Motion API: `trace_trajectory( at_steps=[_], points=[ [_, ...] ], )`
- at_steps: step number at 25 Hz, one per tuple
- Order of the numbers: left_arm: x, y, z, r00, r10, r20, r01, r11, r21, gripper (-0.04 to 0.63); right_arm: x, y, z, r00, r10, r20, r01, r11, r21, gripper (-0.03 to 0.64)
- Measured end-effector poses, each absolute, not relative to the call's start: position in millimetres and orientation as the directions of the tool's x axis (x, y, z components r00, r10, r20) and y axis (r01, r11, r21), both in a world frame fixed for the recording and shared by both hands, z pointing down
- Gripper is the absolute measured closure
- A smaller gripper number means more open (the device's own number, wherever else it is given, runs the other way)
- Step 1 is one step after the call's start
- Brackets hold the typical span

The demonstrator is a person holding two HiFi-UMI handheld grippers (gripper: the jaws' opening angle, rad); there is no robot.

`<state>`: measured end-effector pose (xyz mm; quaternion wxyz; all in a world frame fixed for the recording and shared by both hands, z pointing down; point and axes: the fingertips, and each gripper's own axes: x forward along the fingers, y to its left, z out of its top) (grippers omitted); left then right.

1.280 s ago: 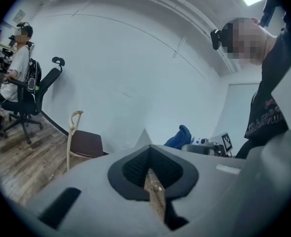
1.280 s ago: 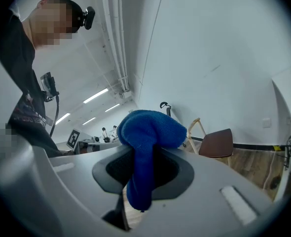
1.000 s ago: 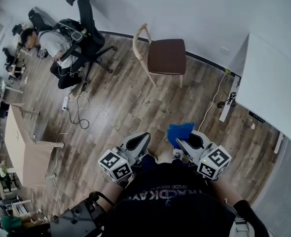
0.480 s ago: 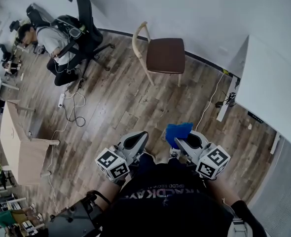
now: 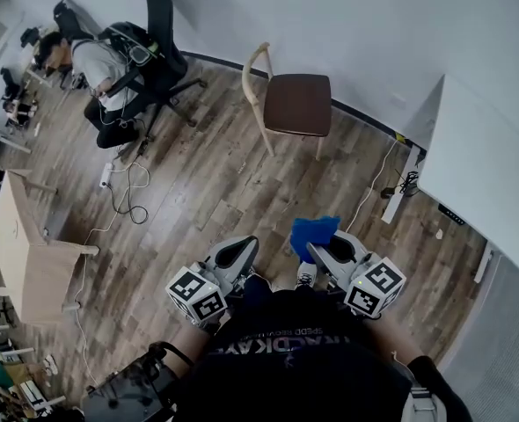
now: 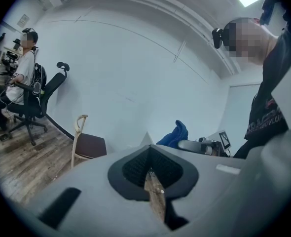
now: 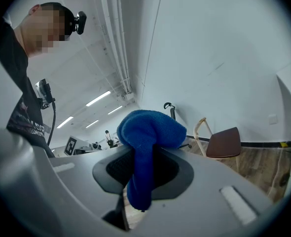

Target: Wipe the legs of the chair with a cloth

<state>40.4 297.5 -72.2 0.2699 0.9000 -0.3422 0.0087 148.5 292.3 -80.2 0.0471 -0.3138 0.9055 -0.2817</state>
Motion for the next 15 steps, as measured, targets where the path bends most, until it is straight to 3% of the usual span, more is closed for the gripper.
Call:
trace_trajectory(
  at_steps=[15],
  points=[
    [47.2, 299.4, -61.1, 0.77, -0.607, 0.198, -0.612, -0.614, 0.498, 0.591, 153.7, 291.0, -72.8, -0.792, -0.602, 0.1, -0.551, 0.635, -0.541, 0.531]
  ],
)
